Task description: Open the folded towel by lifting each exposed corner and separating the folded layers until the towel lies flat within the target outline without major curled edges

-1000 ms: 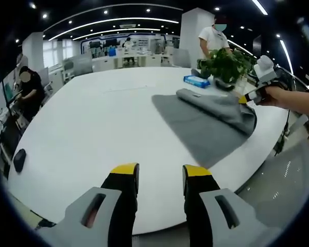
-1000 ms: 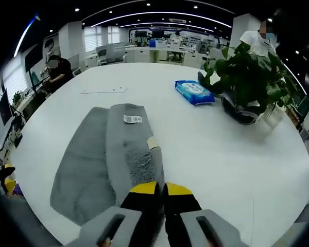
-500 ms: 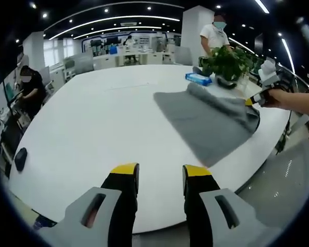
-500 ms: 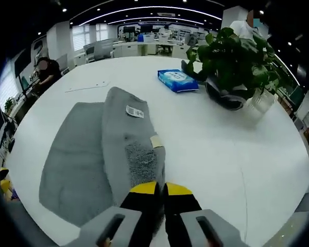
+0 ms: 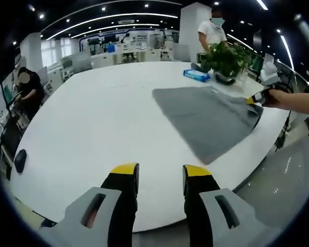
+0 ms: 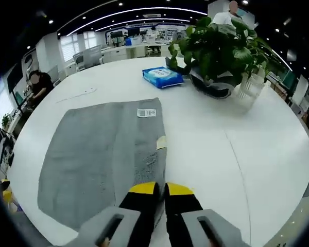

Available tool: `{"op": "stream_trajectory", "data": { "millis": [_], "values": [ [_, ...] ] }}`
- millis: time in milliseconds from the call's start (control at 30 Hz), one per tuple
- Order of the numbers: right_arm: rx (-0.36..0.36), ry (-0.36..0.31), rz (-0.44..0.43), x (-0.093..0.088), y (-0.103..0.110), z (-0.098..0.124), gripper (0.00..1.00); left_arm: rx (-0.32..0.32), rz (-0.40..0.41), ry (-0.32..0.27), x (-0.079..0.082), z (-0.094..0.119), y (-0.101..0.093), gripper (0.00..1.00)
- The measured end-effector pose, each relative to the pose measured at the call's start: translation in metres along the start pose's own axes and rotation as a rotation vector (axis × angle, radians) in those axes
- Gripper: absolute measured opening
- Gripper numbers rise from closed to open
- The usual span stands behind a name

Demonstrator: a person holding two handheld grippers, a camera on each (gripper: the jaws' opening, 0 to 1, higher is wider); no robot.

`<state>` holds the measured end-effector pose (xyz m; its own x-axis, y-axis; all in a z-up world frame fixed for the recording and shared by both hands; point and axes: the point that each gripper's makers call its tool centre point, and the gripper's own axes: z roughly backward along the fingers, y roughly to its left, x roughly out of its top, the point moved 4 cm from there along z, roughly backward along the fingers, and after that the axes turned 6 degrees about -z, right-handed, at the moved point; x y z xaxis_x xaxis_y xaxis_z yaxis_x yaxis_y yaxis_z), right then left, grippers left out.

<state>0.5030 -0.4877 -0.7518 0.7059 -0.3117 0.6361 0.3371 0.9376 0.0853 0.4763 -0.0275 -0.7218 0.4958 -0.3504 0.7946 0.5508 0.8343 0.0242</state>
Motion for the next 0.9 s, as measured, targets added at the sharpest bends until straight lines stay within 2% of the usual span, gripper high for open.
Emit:
{"op": "stream_trajectory", "data": {
  "millis": [67, 133, 167, 233, 367, 400, 500, 667, 733, 800, 867, 900],
  "values": [
    [-0.002, -0.079, -0.048, 0.007, -0.001, 0.005, 0.06, -0.028, -0.001, -0.010, 0.003, 0.000, -0.004, 0.33],
    [0.003, -0.145, -0.146, 0.012, -0.003, 0.011, 0.07, -0.057, -0.001, -0.016, 0.007, -0.001, -0.009, 0.33],
    [0.010, -0.203, -0.213, 0.015, -0.004, 0.015, 0.09, -0.067, 0.001, -0.016, 0.008, -0.001, -0.010, 0.33],
    [0.015, -0.262, -0.277, 0.017, -0.009, 0.022, 0.11, -0.085, 0.004, -0.021, 0.013, -0.003, -0.013, 0.33],
    [-0.021, -0.337, -0.330, 0.013, -0.021, 0.035, 0.11, -0.122, 0.002, -0.029, 0.029, -0.012, -0.022, 0.33],
    [-0.039, -0.379, -0.337, 0.010, -0.022, 0.043, 0.11, -0.129, -0.012, -0.030, 0.034, -0.015, -0.025, 0.33],
    [-0.059, -0.396, -0.338, -0.001, -0.021, 0.052, 0.11, -0.166, -0.044, -0.040, 0.052, -0.027, -0.040, 0.33],
    [-0.127, -0.488, -0.342, -0.015, -0.023, 0.065, 0.11, -0.261, -0.072, -0.053, 0.080, -0.043, -0.077, 0.34],
    [-0.154, -0.501, -0.399, -0.014, -0.030, 0.070, 0.11, -0.301, -0.097, -0.058, 0.090, -0.051, -0.095, 0.33],
    [-0.158, -0.549, -0.422, -0.008, -0.038, 0.075, 0.10, -0.336, -0.105, -0.052, 0.099, -0.059, -0.113, 0.33],
    [-0.167, -0.543, -0.454, -0.013, -0.046, 0.076, 0.10, -0.382, -0.106, -0.053, 0.106, -0.067, -0.135, 0.33],
    [-0.157, -0.520, -0.524, -0.019, -0.050, 0.075, 0.10, -0.399, -0.108, -0.052, 0.108, -0.071, -0.144, 0.33]
  ]
}}
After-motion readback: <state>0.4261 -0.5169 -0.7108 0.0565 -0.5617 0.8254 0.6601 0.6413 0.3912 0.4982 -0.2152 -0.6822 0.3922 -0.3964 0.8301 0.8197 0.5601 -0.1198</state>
